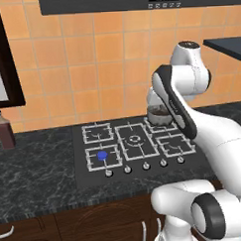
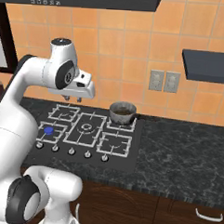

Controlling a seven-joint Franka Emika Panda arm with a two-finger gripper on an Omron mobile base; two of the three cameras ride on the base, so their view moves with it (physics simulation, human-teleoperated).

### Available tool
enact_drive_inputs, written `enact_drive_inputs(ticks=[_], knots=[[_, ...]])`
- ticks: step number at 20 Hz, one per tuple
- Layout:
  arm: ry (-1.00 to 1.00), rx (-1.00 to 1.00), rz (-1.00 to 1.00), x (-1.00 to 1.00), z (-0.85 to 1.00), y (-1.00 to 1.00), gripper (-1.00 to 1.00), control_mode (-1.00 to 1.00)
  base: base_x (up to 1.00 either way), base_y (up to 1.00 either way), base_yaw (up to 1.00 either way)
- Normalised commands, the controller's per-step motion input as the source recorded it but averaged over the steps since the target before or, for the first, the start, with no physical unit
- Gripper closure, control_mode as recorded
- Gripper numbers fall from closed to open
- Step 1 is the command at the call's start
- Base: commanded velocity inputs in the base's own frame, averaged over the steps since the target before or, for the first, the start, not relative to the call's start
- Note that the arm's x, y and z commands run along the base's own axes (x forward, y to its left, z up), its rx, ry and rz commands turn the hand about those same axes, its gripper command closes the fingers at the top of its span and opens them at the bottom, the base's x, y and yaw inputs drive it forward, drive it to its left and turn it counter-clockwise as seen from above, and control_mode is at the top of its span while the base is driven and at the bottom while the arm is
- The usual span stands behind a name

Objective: Turn off the front left burner of the stove.

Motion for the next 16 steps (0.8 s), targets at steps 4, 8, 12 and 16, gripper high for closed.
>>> enact_drive_inputs(ticks=[4, 8, 12, 16], knots=[[0.03, 0.0, 0.06, 0.0, -0.26, 0.59, -1.0, -1.0, 0.0, 0.0, 0.0], [0.05, 0.0, 0.26, -0.17, -0.61, 0.97, -1.0, -1.0, 0.0, 0.0, 0.0], [0.1, 0.0, 0.27, -0.34, -0.62, 0.67, -1.0, -1.0, 0.0, 0.0, 0.0], [0.05, -0.02, 0.14, -0.04, -0.21, 0.25, -1.0, -1.0, 0.0, 0.0, 0.0]])
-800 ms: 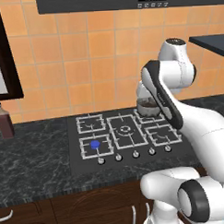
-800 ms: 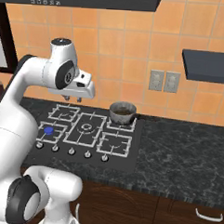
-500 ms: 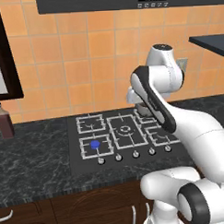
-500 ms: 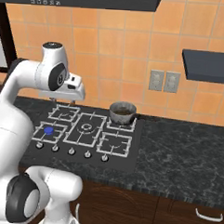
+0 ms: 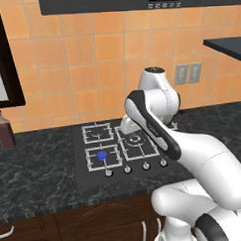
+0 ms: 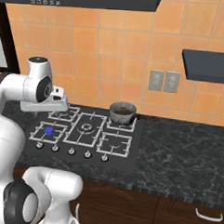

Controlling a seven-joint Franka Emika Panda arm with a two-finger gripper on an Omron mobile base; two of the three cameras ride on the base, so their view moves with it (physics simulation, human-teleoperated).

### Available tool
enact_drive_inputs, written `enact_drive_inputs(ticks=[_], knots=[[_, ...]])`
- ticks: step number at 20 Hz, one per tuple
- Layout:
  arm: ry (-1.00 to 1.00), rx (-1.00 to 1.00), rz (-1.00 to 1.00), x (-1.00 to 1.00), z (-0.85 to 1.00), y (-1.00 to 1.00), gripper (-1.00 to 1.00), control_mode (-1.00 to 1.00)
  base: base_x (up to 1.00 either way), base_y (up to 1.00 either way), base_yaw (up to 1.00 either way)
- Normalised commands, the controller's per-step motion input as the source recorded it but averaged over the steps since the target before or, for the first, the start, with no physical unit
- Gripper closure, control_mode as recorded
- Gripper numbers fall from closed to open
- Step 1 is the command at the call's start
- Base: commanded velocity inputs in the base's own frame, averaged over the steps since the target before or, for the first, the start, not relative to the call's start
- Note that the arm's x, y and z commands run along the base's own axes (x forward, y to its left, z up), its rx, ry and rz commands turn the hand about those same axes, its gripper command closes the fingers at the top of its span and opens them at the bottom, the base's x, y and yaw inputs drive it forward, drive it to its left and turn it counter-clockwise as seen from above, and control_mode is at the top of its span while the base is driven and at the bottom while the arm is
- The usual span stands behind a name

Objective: Turn off the front left burner of the stove.

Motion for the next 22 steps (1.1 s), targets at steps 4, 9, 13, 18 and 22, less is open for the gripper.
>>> enact_drive_inputs(ticks=[4, 9, 13, 18, 22], knots=[[0.0, -0.02, 0.02, 0.0, -0.45, 0.35, -1.0, -1.0, 0.0, 0.0, 0.0], [0.0, 0.0, 0.0, 0.11, -0.6, 0.51, -1.0, -1.0, 0.0, 0.0, 0.0], [0.03, 0.0, 0.02, 0.18, -0.61, 0.57, -1.0, -1.0, 0.0, 0.0, 0.0], [0.02, 0.0, 0.02, 0.08, -0.48, 0.34, -1.0, -1.0, 0.0, 0.0, 0.0], [0.03, 0.0, 0.01, 0.02, -0.31, 0.03, -1.0, -1.0, 0.0, 0.0, 0.0]])
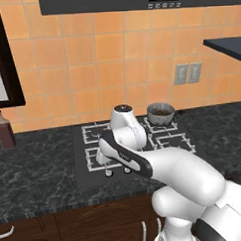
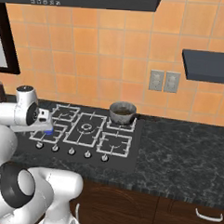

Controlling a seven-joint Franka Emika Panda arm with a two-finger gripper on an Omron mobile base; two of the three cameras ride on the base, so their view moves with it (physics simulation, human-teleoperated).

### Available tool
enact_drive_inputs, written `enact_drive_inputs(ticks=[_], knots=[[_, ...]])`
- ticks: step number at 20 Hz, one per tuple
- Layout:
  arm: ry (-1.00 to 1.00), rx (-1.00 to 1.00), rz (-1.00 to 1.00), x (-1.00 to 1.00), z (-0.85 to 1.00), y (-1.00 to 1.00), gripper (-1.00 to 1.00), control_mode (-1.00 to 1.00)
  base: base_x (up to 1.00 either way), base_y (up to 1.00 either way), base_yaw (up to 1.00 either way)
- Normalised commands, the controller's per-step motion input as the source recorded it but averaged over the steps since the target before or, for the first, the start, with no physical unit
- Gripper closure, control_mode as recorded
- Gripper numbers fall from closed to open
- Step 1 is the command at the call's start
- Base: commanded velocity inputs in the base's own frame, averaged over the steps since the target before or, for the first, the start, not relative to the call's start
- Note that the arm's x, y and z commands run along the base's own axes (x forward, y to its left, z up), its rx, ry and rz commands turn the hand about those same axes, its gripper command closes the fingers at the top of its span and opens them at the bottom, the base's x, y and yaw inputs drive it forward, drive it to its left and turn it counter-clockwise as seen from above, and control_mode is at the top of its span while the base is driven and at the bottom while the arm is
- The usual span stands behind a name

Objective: Turn off the front left burner of the stove.

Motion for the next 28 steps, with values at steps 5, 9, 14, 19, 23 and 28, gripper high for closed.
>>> enact_drive_inputs(ticks=[5, 9, 14, 19, 23, 28], knots=[[0.0, -0.01, 0.0, 0.08, -0.2, 0.01, -1.0, -1.0, 0.0, 0.0, 0.0], [0.0, 0.0, 0.0, 0.26, -0.25, 0.0, -1.0, -1.0, 0.0, 0.0, 0.0], [0.01, 0.0, 0.0, 0.24, -0.27, 0.0, -1.0, -1.0, 0.0, 0.0, 0.0], [0.01, 0.0, 0.0, 0.01, -0.31, 0.07, -1.0, -1.0, 0.0, 0.0, 0.0], [0.01, -0.02, 0.0, 0.0, -0.3, 0.21, -1.0, -1.0, 0.0, 0.0, 0.0], [0.01, -0.01, 0.0, 0.03, -0.26, 0.15, -1.0, -1.0, 0.0, 0.0, 0.0]])
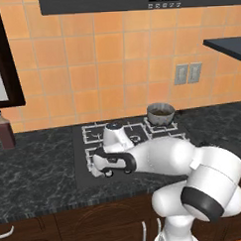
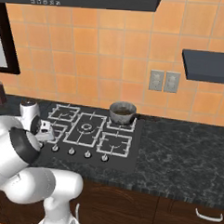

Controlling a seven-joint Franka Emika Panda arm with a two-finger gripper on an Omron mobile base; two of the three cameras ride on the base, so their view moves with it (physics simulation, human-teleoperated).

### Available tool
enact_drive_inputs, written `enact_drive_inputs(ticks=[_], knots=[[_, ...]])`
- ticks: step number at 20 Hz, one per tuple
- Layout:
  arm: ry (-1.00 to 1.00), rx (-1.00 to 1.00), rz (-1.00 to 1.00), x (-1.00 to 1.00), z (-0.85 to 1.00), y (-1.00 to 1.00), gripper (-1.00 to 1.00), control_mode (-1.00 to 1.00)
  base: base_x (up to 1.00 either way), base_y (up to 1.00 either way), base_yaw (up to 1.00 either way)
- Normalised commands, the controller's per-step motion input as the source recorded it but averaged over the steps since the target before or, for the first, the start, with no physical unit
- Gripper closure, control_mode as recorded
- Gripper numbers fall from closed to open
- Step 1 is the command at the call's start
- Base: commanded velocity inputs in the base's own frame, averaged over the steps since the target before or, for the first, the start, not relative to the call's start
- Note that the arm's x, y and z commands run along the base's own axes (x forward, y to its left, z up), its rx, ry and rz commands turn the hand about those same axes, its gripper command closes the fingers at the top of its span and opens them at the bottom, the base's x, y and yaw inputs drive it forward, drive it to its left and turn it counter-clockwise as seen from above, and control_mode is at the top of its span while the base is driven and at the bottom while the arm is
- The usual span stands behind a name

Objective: Turn off the front left burner of the stove.

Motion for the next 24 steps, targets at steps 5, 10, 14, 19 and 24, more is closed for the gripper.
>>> enact_drive_inputs(ticks=[5, 10, 14, 19, 24], knots=[[0.08, 0.0, 0.0, 0.09, -0.13, 0.0, -1.0, -1.0, 0.0, 0.0, 0.0], [0.05, 0.0, 0.0, 0.07, -0.19, 0.04, -1.0, -1.0, 0.0, 0.0, 0.0], [0.0, 0.0, 0.0, 0.18, -0.17, 0.07, -1.0, -1.0, 0.0, 0.0, 0.0], [0.0, 0.0, 0.0, 0.19, -0.11, 0.0, -1.0, -1.0, 0.0, 0.0, 0.0], [0.0, 0.0, 0.0, 0.08, -0.18, 0.01, -1.0, -1.0, 0.0, 0.0, 0.0]])
